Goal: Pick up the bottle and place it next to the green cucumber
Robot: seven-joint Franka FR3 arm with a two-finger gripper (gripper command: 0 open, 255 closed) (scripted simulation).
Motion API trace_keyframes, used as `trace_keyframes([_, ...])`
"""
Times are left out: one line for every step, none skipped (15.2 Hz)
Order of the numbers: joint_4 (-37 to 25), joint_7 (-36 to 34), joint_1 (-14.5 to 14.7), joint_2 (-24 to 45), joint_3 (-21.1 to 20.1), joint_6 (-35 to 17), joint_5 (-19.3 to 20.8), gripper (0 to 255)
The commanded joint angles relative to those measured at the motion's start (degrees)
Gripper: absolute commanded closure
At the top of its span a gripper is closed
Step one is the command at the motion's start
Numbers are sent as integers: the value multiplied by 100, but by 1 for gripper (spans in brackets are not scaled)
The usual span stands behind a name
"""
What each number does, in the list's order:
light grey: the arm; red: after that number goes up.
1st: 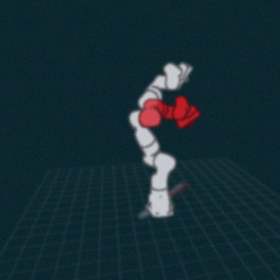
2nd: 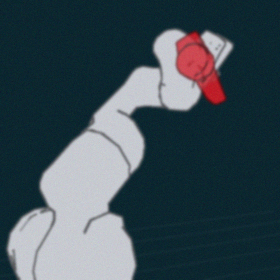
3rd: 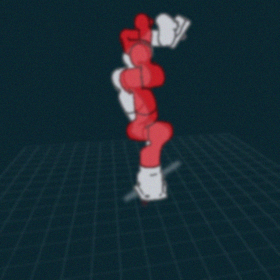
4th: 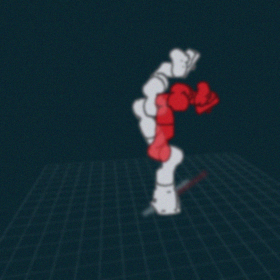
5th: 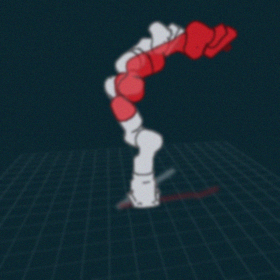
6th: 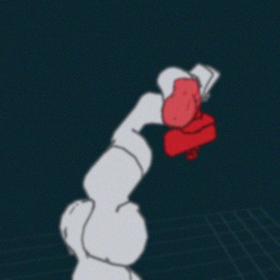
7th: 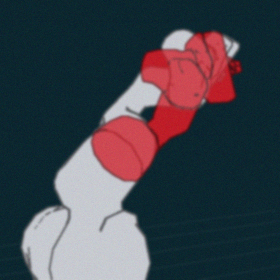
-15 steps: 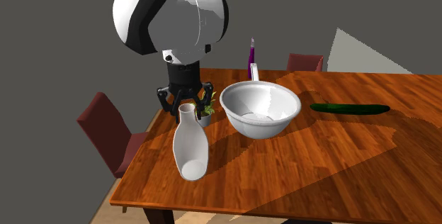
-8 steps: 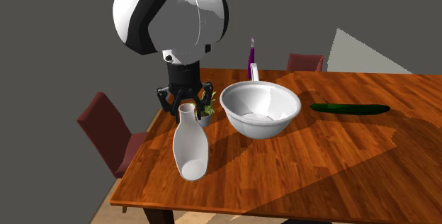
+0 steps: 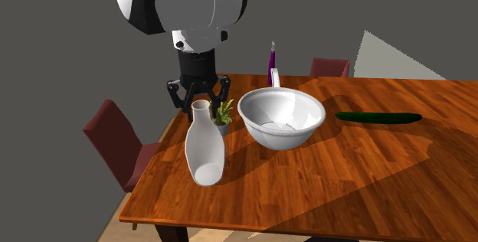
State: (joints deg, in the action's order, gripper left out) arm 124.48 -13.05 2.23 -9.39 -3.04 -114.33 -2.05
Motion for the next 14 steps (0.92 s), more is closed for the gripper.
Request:
trace_keyframes([-131,-1,-2,-38,3,170,1,255])
trace_keyframes([-191,-3,-2,-56,4,247,2,255])
trace_keyframes([-252,-4,-2,-72,4,324,2,255])
trace_keyframes([-313,-5,-3,-87,5,401,2,255])
trace_keyframes([-377,-7,-3,-101,6,478,3,255])
trace_keyframes([-441,-8,-3,-114,7,555,3,255])
trace_keyframes([-506,-9,-4,-125,8,632,4,255])
trace_keyframes([-573,-11,-4,-135,9,709,4,255])
trace_keyframes([-641,-12,-5,-144,9,786,5,255])
trace_keyframes([-710,-14,-5,-152,10,862,5,255])
trace_keyframes([-781,-15,-5,-158,11,939,6,255])
trace_keyframes([-852,-17,-6,-164,12,1016,6,255])
trace_keyframes([-925,-19,-6,-168,12,1093,7,255])
trace_keyframes([-999,-20,-7,-170,13,1170,8,255])
